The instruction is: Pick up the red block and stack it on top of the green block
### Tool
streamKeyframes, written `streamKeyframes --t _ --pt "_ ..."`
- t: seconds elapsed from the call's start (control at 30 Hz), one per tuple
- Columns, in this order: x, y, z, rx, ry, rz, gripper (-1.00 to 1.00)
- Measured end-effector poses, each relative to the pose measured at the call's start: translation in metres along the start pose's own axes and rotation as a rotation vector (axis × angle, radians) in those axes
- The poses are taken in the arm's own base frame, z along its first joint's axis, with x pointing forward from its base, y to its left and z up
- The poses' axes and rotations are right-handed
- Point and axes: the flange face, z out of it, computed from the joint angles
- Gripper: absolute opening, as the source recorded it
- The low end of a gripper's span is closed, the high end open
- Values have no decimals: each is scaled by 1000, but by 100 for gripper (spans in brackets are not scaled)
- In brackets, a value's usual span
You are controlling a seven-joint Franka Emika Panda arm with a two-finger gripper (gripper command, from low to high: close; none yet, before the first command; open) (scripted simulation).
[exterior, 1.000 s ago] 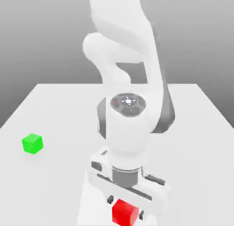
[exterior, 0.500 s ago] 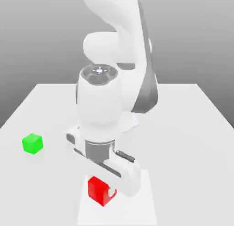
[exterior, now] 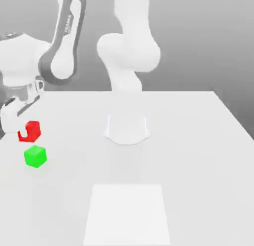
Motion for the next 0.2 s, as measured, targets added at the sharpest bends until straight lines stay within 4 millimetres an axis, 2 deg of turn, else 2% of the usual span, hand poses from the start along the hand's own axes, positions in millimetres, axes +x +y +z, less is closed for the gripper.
streamKeyframes --t 0.07,0.1,0.2 --pt "1 1 19 0 0 4 -100" --pt "1 2 25 0 1 3 100" --pt "1 2 25 0 1 3 100"
